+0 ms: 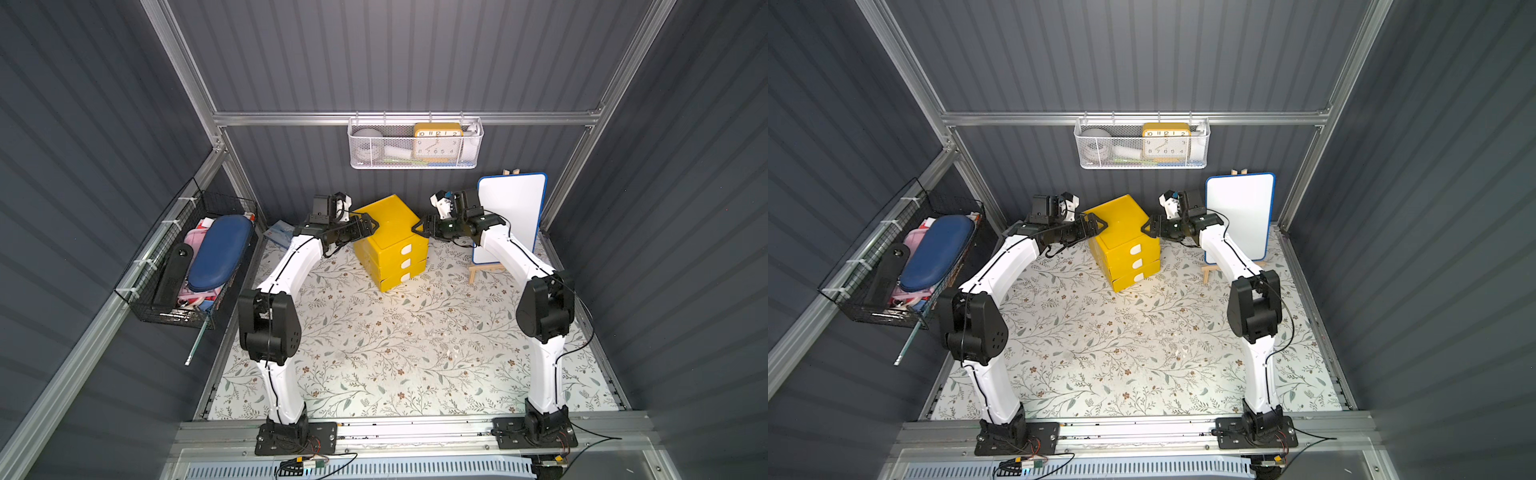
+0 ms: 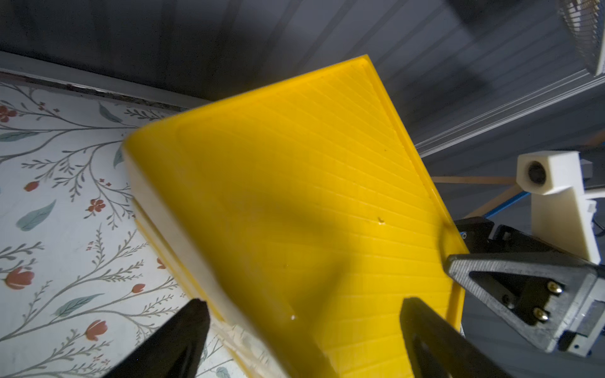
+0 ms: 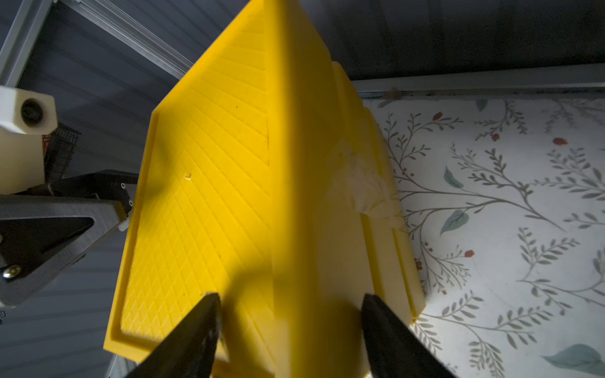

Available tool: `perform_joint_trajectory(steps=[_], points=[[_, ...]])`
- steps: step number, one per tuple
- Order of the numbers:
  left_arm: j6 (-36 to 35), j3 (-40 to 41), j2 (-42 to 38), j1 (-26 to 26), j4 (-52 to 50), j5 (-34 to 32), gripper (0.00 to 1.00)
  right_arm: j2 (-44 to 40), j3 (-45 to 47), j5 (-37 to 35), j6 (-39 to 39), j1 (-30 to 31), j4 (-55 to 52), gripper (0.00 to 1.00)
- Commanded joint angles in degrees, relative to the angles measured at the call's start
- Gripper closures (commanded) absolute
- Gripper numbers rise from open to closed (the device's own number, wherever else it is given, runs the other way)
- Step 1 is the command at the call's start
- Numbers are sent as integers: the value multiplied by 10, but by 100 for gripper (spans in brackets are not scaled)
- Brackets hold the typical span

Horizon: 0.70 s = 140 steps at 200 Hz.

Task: Put the bluetooth earphones in the drawer according to color
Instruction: Move the storage box to the center of the board.

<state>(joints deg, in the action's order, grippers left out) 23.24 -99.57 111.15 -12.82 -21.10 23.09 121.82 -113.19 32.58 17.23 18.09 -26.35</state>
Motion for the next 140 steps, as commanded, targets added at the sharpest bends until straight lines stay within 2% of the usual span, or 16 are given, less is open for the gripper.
perform_joint_trajectory(steps=[1,35,82,98,140], points=[[-10,44,-16,-6,20,43,10,-50,62,39,-5,33,-12,30],[-6,123,-80,-24,46,50,15,-153,209,34,36,42,80,32],[17,231,-185,-87,82,27,16,-278,357,4,56,68,111,32],[33,293,-231,-106,95,20,16,-318,410,-10,62,77,125,32],[68,412,-339,-127,127,25,16,-437,540,-51,82,93,137,31]])
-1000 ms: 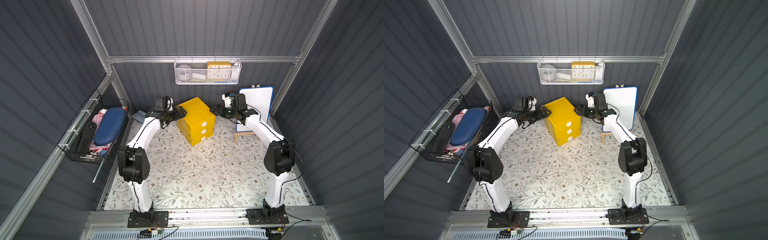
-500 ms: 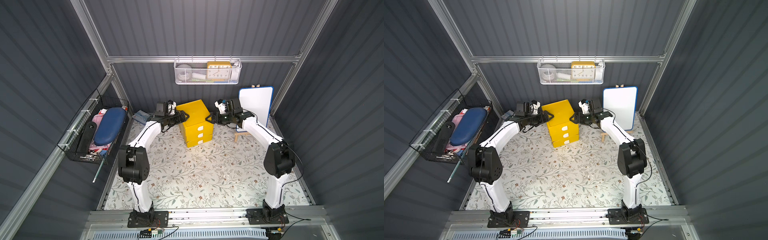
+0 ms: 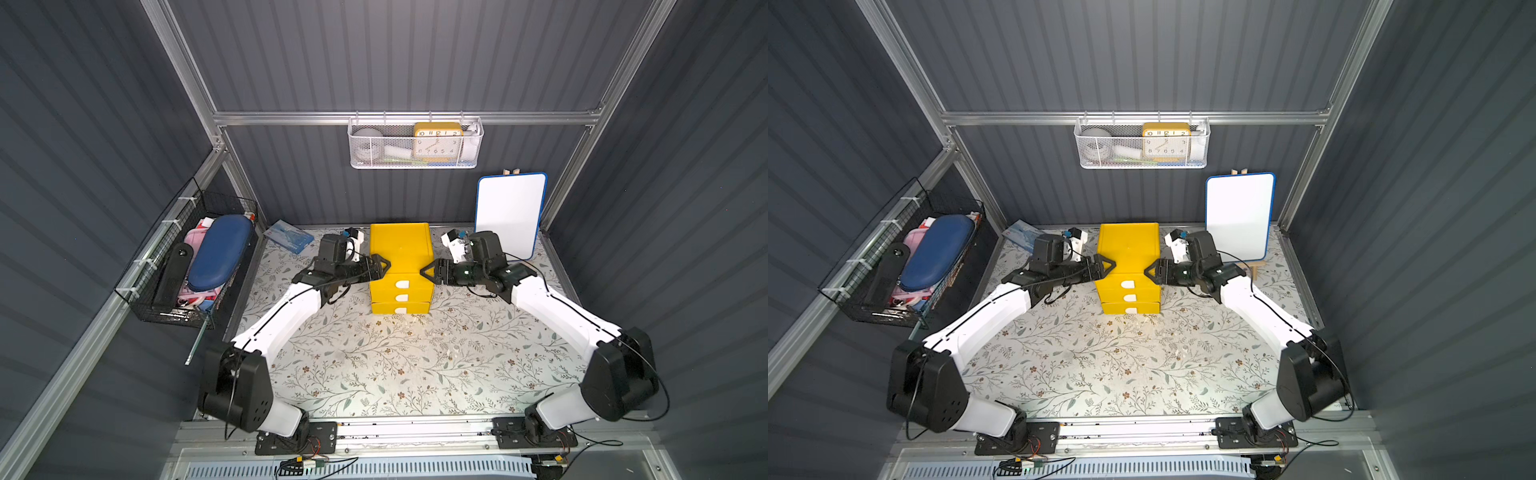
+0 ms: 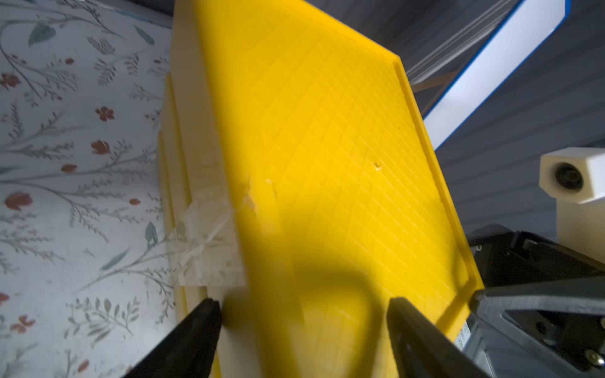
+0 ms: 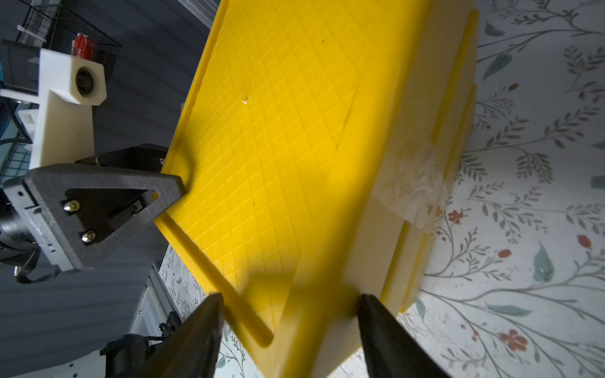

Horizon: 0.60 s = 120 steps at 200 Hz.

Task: Put the bluetooth earphones in the drawer according to color
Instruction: Move the storage box to the center of the board.

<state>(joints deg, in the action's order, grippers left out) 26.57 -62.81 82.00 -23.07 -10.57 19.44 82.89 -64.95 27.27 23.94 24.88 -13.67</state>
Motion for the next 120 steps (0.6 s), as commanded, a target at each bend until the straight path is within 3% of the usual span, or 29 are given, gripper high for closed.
perform_joint_trajectory(steps=[1,30,49,58,86,101,120], points=[[34,47,-48,-25,22,61,16,-51,59,1,16,25,10,31],[39,83,-118,-26,3,41,14,-140,134,-33,31,33,4,29],[28,73,-147,-26,-33,23,8,-194,154,-63,27,33,-14,25],[25,61,-159,-26,-57,-1,1,-211,151,-70,20,33,-31,23],[38,26,-221,-26,-87,-27,1,-259,121,-79,-6,34,-102,17],[46,9,-262,-25,-109,-49,1,-291,112,-101,-13,33,-121,2],[52,-12,-302,-26,-141,-79,1,-332,105,-125,-36,34,-166,1]])
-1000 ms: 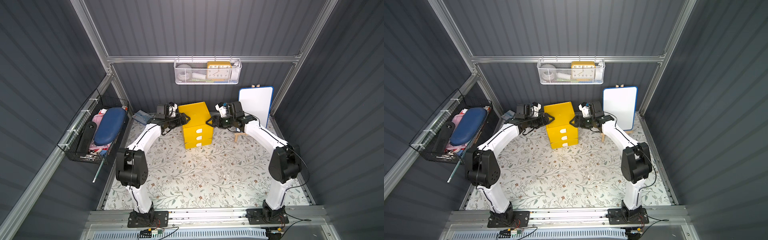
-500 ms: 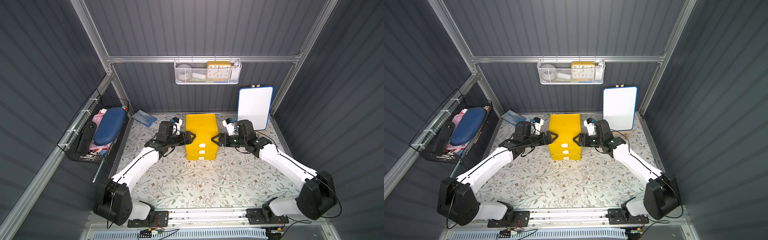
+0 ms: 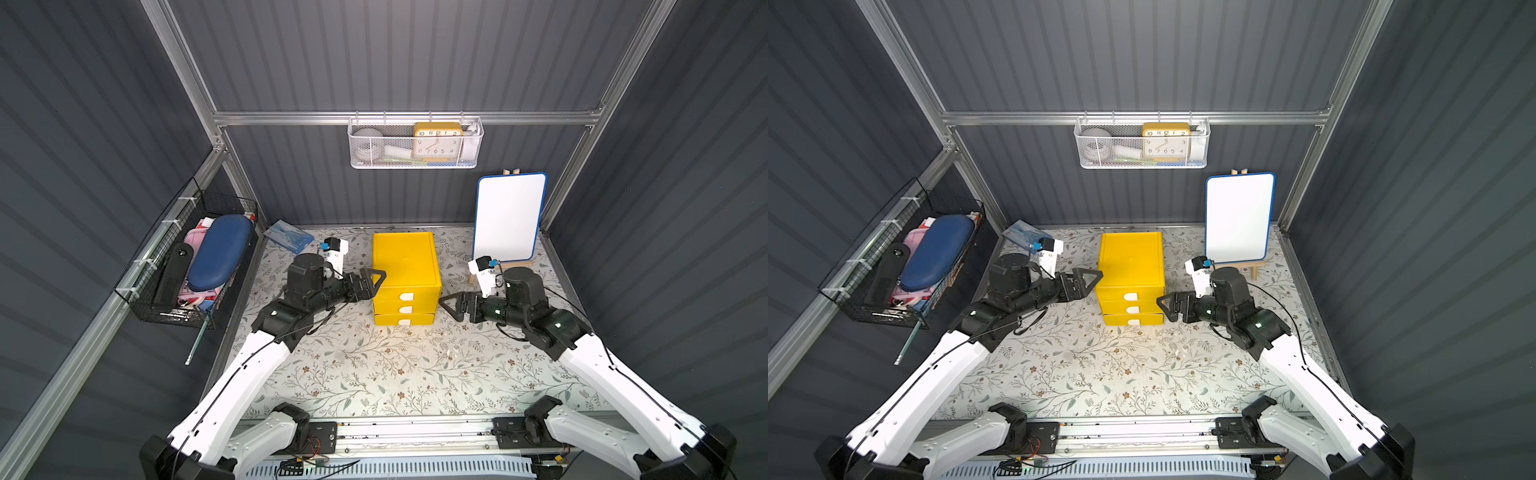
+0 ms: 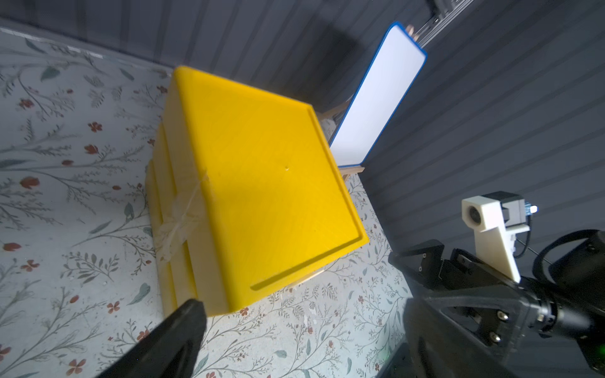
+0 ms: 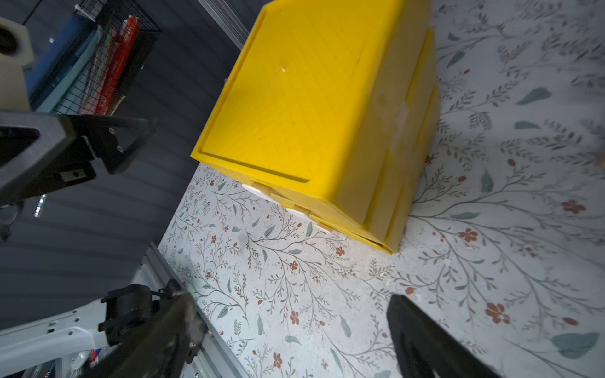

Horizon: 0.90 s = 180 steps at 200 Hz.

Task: Put the bluetooth earphones in the drawer according to color
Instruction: Move the storage box to the center of the board, then reset both arms

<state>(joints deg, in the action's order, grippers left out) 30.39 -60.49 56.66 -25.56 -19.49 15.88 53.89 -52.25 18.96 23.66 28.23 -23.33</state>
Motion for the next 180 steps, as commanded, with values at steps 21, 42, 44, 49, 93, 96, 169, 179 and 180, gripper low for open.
perform_joint_trajectory(steps=[21,42,44,49,93,96,169,179,180], points=[[16,-32,-97,0,-59,-69,1,-91,-19,-116,-56,0,-99,1],[10,7,-153,-1,-37,-104,1,-152,15,-186,-77,0,-94,1],[9,13,-158,-1,-33,-107,1,-159,19,-192,-80,1,-92,1],[6,28,-167,-1,-22,-112,1,-175,33,-208,-86,0,-85,1],[-7,158,-129,0,60,-113,1,-239,144,-326,-133,0,3,1],[-9,163,-121,0,66,-119,1,-238,149,-335,-135,-1,9,1],[-110,224,32,120,262,-151,1,-151,249,-297,-132,-146,219,1],[-131,228,53,135,280,-166,1,-146,266,-291,-126,-173,250,1],[-132,228,55,136,281,-168,1,-146,268,-290,-125,-176,252,1]])
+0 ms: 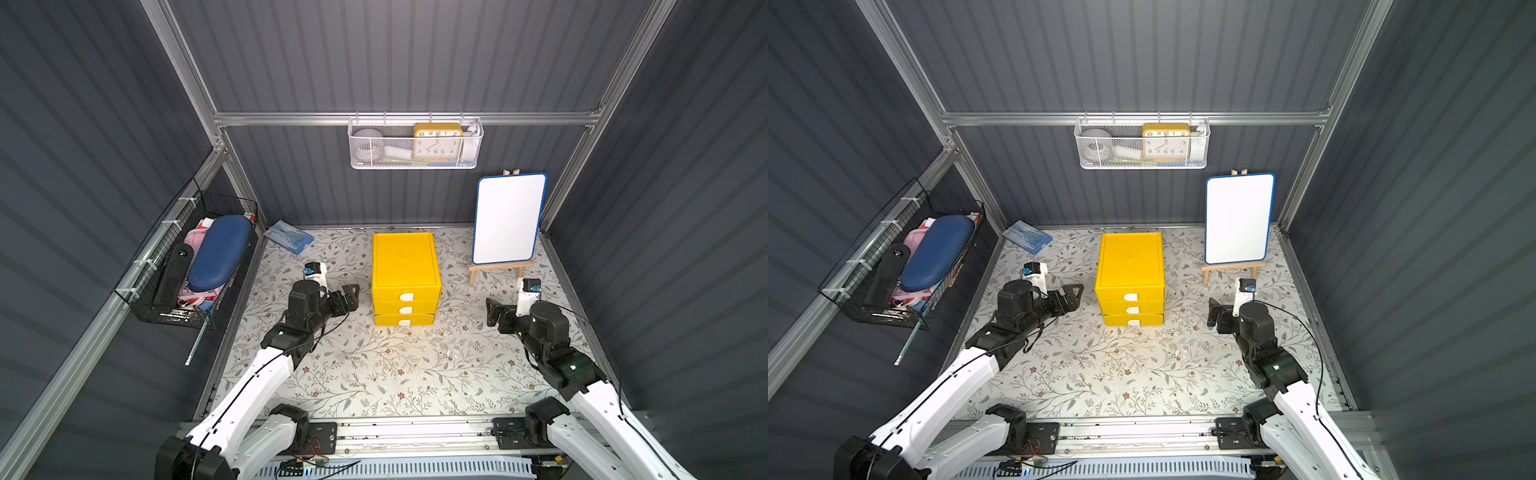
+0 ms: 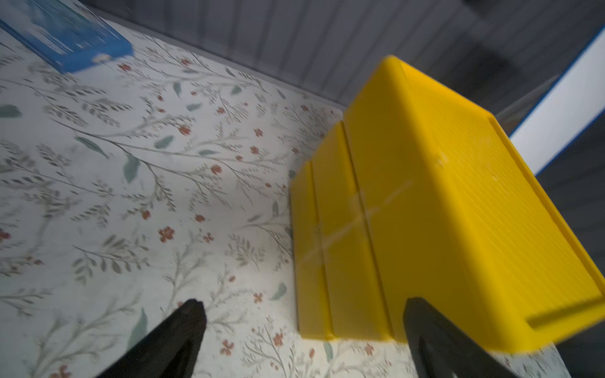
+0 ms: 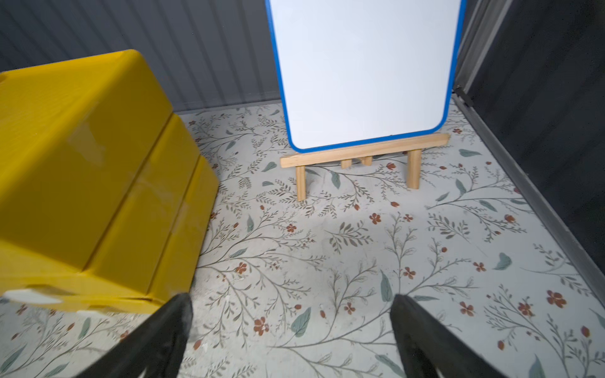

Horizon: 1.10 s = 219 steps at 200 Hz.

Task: Put the bluetooth earphones in the drawer according to color
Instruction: Reset both arms

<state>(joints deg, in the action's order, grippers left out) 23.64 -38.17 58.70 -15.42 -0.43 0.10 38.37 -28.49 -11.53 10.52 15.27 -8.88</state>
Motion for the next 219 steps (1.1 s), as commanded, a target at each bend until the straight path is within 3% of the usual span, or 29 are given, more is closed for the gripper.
perform_joint_trajectory(steps=[1,44,77,95,156,178,208,219], points=[[-66,5,37,36,92,-12,1,10,33,16,7,-49,112,1],[-119,53,94,108,188,-43,1,25,130,40,55,-159,268,1],[-179,125,112,142,334,-7,1,73,173,33,66,-205,363,1],[-204,162,136,147,428,1,1,114,175,22,56,-207,390,1],[-212,138,258,148,533,-33,1,285,180,26,23,-207,582,1],[-226,160,297,149,615,-52,1,340,158,39,-6,-203,601,1],[-242,154,361,148,679,-51,1,460,155,38,-35,-185,745,1],[-262,150,374,146,683,-19,1,495,149,40,-40,-181,770,1]])
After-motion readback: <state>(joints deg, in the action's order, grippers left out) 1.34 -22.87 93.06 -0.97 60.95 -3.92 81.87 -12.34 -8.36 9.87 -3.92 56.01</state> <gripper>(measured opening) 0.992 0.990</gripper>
